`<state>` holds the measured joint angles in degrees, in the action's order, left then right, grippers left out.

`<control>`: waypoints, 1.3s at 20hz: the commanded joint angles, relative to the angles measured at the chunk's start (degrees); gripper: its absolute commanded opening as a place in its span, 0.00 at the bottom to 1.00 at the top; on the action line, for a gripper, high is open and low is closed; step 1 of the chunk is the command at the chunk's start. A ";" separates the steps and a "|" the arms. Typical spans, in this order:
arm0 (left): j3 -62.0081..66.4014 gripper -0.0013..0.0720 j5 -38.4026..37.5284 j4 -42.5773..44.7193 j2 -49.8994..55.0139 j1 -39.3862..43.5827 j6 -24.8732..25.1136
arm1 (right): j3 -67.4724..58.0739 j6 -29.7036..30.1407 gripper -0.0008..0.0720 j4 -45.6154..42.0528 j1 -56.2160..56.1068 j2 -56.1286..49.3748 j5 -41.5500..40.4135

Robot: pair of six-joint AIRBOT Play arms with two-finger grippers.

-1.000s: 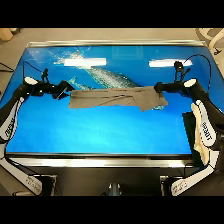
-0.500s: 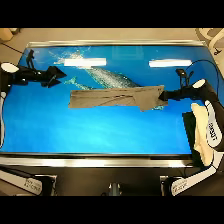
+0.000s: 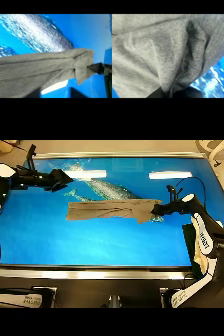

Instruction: Fold the shirts.

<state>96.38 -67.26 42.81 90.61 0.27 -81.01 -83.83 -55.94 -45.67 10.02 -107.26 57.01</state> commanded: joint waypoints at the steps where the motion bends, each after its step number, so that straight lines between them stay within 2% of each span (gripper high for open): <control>1: 0.00 0.08 3.56 0.07 3.17 5.86 -0.04 | -0.04 1.16 0.05 7.02 -0.35 3.43 1.01; 4: 0.04 0.05 10.93 -4.13 10.80 13.25 -0.17 | -0.02 1.38 0.05 6.60 -0.55 11.96 4.87; 8: 0.04 0.05 17.29 -23.78 22.21 22.67 0.15 | -0.02 1.11 0.05 5.95 -0.66 23.50 14.14; 11: 0.07 0.05 19.50 -38.01 27.56 29.44 4.83 | -0.02 -0.33 0.05 3.85 -0.66 30.56 20.90; 13: 0.07 0.05 19.54 -43.19 29.62 33.59 6.43 | -0.02 -1.14 0.05 0.22 -0.63 33.90 22.14; 16: 0.07 0.05 20.44 -43.91 30.60 36.76 6.49 | -0.02 -1.75 0.05 -1.86 -0.63 36.15 22.10; 18: 0.07 0.05 23.67 -43.87 29.24 35.30 7.30 | 0.00 -1.77 0.05 -2.43 -1.25 36.00 22.40; 20: 0.07 0.05 25.38 -41.97 25.11 31.01 10.25 | 0.00 -2.19 0.05 -3.50 -4.44 34.93 19.89; 24: 0.07 0.05 23.82 -27.04 11.02 18.71 10.54 | -0.02 -5.33 0.05 -3.41 -17.40 28.52 5.09; 26: 0.07 0.05 23.17 -22.60 3.43 12.26 10.54 | -0.02 -8.07 0.05 -2.97 -24.50 22.75 -3.10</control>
<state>96.42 -43.64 11.62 103.13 20.38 -71.07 -83.85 -60.66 -48.66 -5.87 -78.85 65.58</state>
